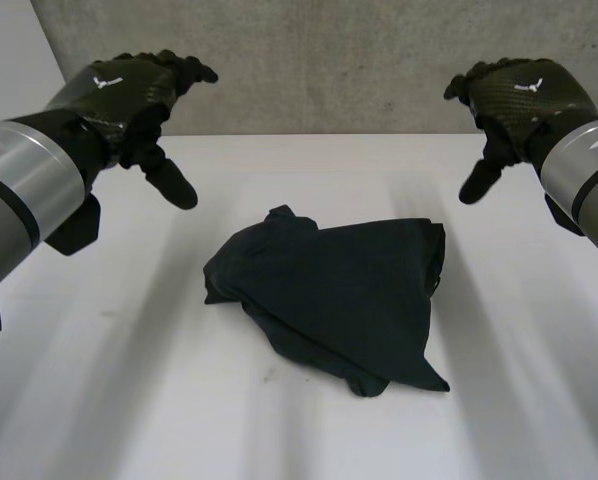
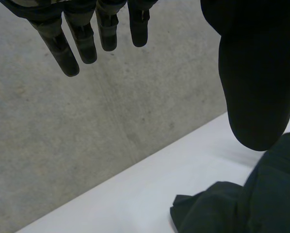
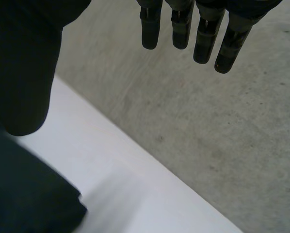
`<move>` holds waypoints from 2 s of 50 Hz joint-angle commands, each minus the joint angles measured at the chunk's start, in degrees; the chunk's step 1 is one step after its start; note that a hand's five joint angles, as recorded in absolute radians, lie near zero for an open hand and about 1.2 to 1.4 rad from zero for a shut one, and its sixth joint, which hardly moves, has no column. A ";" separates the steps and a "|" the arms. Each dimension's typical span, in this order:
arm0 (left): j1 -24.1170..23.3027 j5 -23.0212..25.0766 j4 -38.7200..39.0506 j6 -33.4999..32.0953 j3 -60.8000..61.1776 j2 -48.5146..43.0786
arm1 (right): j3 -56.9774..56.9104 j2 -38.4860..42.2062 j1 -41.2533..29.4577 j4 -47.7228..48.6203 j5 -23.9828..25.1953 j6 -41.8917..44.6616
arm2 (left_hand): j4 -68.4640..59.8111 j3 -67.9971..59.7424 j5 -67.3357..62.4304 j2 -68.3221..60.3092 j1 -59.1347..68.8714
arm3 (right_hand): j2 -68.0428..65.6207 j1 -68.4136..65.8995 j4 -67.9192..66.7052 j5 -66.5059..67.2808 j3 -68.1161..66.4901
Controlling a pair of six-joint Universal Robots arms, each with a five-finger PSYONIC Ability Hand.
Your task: Fold the shorts.
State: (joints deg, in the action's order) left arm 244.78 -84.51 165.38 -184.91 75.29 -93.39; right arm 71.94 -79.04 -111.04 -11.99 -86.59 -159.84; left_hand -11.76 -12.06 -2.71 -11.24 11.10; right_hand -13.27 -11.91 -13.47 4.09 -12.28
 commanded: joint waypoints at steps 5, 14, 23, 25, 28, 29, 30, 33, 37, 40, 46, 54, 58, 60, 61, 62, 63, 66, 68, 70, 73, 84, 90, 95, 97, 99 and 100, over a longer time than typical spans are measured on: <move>-12.38 -0.30 4.86 -10.90 4.60 -9.34 | -0.22 9.25 6.54 -9.28 3.62 17.11 | -1.48 -1.18 -0.53 -2.00 2.14 | 3.27 1.91 3.47 -4.09 2.28; -22.24 -4.26 12.16 -20.22 3.20 -20.94 | 2.06 18.57 11.37 -6.92 11.97 -1.33 | -4.33 -4.03 -3.38 -4.85 4.99 | 3.27 1.91 3.47 -4.09 2.28; -26.19 -10.67 14.54 -20.84 -5.14 -32.81 | 4.70 24.81 11.02 3.89 18.30 -19.96 | -20.31 -20.02 -19.36 -20.84 20.97 | 3.27 1.91 3.47 -4.09 2.28; -26.98 -11.29 14.54 -20.93 -6.20 -33.70 | 4.61 25.43 11.02 4.51 18.39 -21.82 | -22.66 -22.36 -21.71 -23.18 23.32 | 3.27 1.91 3.47 -4.09 2.28; -27.43 -11.55 14.54 -21.37 -7.87 -35.89 | 4.17 26.22 10.94 5.48 18.30 -24.20 | -28.54 -28.24 -27.59 -29.06 29.20 | 3.27 1.91 3.47 -4.09 2.28; -27.60 -11.64 14.54 -21.54 -8.14 -36.42 | 4.08 26.48 10.94 5.74 18.22 -24.73 | -32.89 -32.60 -31.94 -33.42 33.55 | 3.27 1.91 3.47 -4.09 2.28; -27.69 -11.73 14.54 -21.63 -8.49 -36.69 | 4.00 26.66 10.85 6.35 18.22 -25.69 | -39.27 -38.97 -38.31 -39.79 39.92 | -2.44 -3.80 -2.24 1.62 -3.43; -27.69 -11.91 14.54 -21.98 -9.37 -37.39 | 4.00 26.75 10.76 7.59 18.13 -27.45 | -65.18 -64.88 -64.22 -65.70 65.84 | -12.25 -13.61 -12.05 11.43 -13.24; -27.60 -12.78 14.54 -22.07 -10.51 -37.31 | 4.00 27.36 10.67 9.61 18.04 -31.14 | -68.24 -67.94 -67.29 -68.76 68.90 | -55.59 -56.95 -55.39 54.77 -56.58; -27.25 -15.24 14.54 -22.07 -12.09 -36.95 | 3.73 28.07 10.15 10.40 18.21 -33.52 | -68.24 -67.94 -67.29 -68.76 68.90 | -66.73 -68.09 -66.53 65.91 -67.72; -22.61 -18.94 14.80 -22.25 -16.74 -31.52 | -2.13 26.67 7.78 10.49 17.78 -32.04 | -68.24 -67.94 -67.29 -68.76 68.90 | -66.73 -68.09 -66.53 65.91 -67.72; -11.52 -19.55 16.38 -21.37 -30.80 -24.65 | -19.11 19.73 3.56 16.72 7.15 -25.09 | -68.24 -67.94 -67.29 -68.76 68.90 | -66.73 -68.09 -66.53 65.91 -67.72; -9.33 -19.99 18.05 -19.00 -33.89 -22.72 | -20.18 14.72 0.66 25.85 5.29 -20.08 | -68.24 -67.94 -67.29 -68.76 68.90 | -66.73 -68.09 -66.53 65.91 -67.72; -8.10 -20.26 18.66 -17.34 -33.37 -21.05 | -19.83 13.13 -0.66 28.32 5.47 -18.41 | -68.24 -67.94 -67.29 -68.76 68.90 | -66.73 -68.09 -66.53 65.91 -67.72; -6.44 -20.34 18.75 -15.50 -32.06 -20.00 | -18.69 11.99 -2.06 28.94 6.08 -17.10 | -68.24 -67.94 -67.29 -68.76 68.90 | -66.73 -68.09 -66.53 65.91 -67.72; -5.64 -20.26 18.75 -14.61 -30.92 -19.47 | -17.98 11.37 -2.59 28.69 6.43 -16.56 | -68.24 -67.94 -67.29 -68.76 68.90 | -66.73 -68.09 -66.53 65.91 -67.72; -4.85 -20.08 18.84 -13.91 -29.69 -19.20 | -16.85 10.93 -3.12 28.34 6.79 -15.95 | -68.24 -67.94 -67.29 -68.76 68.90 | -66.73 -68.09 -66.53 65.91 -67.72; -2.21 -19.82 18.93 -11.53 -24.41 -18.59 | -11.49 9.61 -4.79 25.88 7.76 -14.19 | -68.24 -67.94 -67.29 -68.76 68.90 | -66.73 -68.09 -66.53 65.91 -67.72; -1.15 -19.73 18.84 -10.74 -21.69 -18.58 | -6.41 7.86 -5.32 24.04 8.10 -12.87 | -68.24 -67.94 -67.29 -68.76 68.90 | -66.73 -68.09 -66.53 65.91 -67.72; -0.01 -19.55 18.58 -9.60 -17.30 -18.85 | -1.57 6.54 -5.67 23.41 8.46 -11.82 | -68.24 -67.94 -67.29 -68.76 68.90 | -66.73 -68.09 -66.53 65.91 -67.72; 1.40 -18.68 18.32 -8.28 -10.02 -19.46 | 6.52 6.09 -7.16 22.80 9.51 -8.66 | -68.24 -67.94 -67.29 -68.76 68.90 | -66.73 -68.09 -66.53 65.91 -67.72; 6.76 -13.67 17.96 -5.55 11.63 -23.25 | 23.07 10.66 -13.41 22.27 17.96 7.52 | -30.51 -30.21 -29.55 -31.03 31.17 | -59.96 -61.32 -59.76 59.14 -60.95; 6.85 -13.31 17.87 -5.81 15.76 -17.02 | 22.72 9.88 -13.41 22.53 15.23 7.35 | -2.50 -2.20 -1.54 -3.02 3.16 | -8.09 -9.45 -7.89 7.26 -9.08; 7.11 -13.05 18.84 -5.90 20.15 -7.53 | 23.59 4.96 -13.06 23.15 13.56 6.74 | -2.32 -2.03 -1.37 -2.85 2.98 | -6.57 -7.93 -6.37 5.75 -7.56; 7.20 -12.09 19.80 -5.90 22.44 -2.69 | 23.95 3.11 -12.62 23.15 11.63 4.11 | -2.49 -2.19 -1.54 -3.01 3.15 | -6.23 -7.59 -6.03 5.41 -7.22; 7.12 -10.77 20.51 -5.90 24.46 0.21 | 24.12 2.67 -12.18 23.06 9.79 1.21 | -2.66 -2.36 -1.71 -3.18 3.32 | -5.73 -7.09 -5.53 4.91 -6.72; 6.85 -9.29 21.38 -5.99 26.90 2.75 | 24.12 2.58 -11.66 22.97 8.73 -2.11 | -2.83 -2.53 -1.87 -3.35 3.49 | -5.73 -7.09 -5.53 4.91 -6.72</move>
State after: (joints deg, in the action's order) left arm 251.94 -97.32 184.09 -190.74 94.88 -103.42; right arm 95.46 -72.55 -124.20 10.96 -72.80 -153.17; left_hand -15.03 -15.18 -5.20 -15.01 16.07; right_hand -22.71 -18.61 -20.10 10.37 -20.51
